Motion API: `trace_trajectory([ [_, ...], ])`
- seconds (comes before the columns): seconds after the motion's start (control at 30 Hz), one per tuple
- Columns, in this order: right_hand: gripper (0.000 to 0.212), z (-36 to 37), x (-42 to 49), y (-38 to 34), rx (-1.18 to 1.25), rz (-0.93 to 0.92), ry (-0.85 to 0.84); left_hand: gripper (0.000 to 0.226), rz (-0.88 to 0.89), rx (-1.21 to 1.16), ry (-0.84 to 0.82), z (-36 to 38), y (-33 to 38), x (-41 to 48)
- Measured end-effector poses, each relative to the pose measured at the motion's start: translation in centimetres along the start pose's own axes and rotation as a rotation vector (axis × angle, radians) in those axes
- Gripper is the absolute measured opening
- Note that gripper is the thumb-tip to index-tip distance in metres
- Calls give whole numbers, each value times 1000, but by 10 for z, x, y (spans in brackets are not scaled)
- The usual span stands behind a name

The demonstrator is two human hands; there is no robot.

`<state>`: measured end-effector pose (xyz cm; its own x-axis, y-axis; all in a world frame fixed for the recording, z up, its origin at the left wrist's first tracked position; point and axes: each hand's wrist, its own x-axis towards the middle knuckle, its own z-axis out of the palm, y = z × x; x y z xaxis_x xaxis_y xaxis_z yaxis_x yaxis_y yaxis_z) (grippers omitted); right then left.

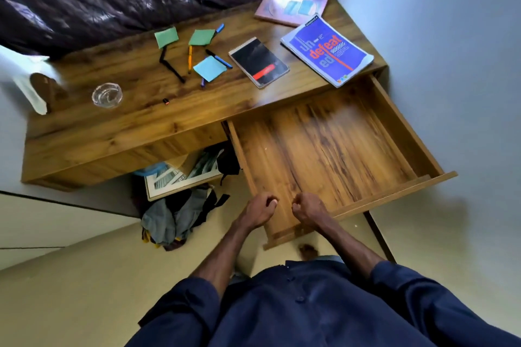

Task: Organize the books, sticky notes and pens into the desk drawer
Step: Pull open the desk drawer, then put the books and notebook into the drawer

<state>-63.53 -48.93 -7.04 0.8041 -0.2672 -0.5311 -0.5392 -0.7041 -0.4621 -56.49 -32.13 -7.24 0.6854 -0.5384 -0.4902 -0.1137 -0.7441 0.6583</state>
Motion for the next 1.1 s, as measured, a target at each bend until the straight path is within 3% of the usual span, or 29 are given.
trace_trajectory([
  [0.17,19,42,11,-73,86,-22,140,24,86,-63,135,-87,-55,-7],
  [0.27,19,55,12,-121,112,0,223,20,19,-128,223,-135,-104,-12],
  [0.43,18,54,26,-156,178,55,304,24,-77,-147,201,-191,-157,-13],
  [0.9,12,-2,141,-295,331,-167,353,21,-42,1,321,-290,-145,66],
  [1.1,12,-15,223,-342,309,-236,226,21,-97,125,433,-349,-149,121],
])
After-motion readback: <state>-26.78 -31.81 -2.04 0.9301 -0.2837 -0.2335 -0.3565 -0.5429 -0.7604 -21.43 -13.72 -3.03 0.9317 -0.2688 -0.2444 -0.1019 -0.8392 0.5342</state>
